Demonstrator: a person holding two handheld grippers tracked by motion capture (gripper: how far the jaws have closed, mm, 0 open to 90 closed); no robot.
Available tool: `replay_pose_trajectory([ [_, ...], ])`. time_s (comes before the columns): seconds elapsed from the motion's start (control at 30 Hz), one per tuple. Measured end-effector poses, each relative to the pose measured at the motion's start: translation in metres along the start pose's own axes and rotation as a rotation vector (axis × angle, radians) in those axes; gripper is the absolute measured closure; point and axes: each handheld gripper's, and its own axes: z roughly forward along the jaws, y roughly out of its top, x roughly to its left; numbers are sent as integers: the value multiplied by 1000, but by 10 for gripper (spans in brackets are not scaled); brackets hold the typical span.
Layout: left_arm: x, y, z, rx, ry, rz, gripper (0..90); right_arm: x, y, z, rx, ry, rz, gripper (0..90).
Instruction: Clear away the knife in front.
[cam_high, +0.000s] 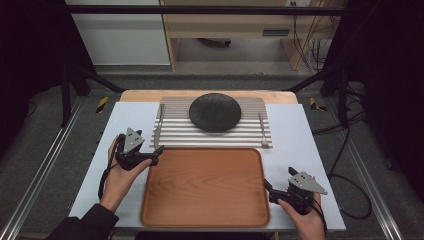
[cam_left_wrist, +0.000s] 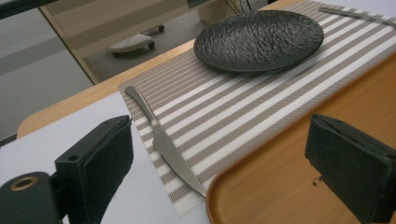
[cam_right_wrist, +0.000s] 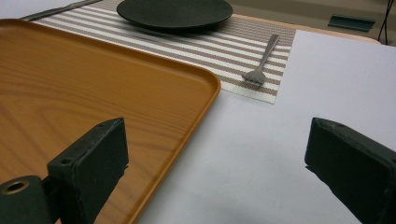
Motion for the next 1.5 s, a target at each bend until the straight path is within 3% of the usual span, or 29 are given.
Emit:
replay_pose_trajectory([
  [0.27,20,15,32,43,29,-13,77,2,3,-4,-9,24,11,64],
  [0.37,24,20,41,59,33,-25,78,1,6,-3,-10,21,11,66],
  [0.53,27,27,58,66,54,7,78,-1,8,-7,-3,25,5,70],
  [0.63,27,28,68,90,62,0,77,-5,4,-9,-24,1,18,68],
  [0.77,33,30,78,84,64,-69,82,-9,0,-15,-33,-23,29,67],
  [0.93,40,31,90,130,54,-118,82,-11,-3,-18,-38,-21,47,64],
  [1.2,47,27,102,153,82,-155,85,-2,-2,-12,-24,-1,13,64],
  [1.5,58,18,109,172,108,-200,133,-4,-3,-11,-16,1,17,64],
])
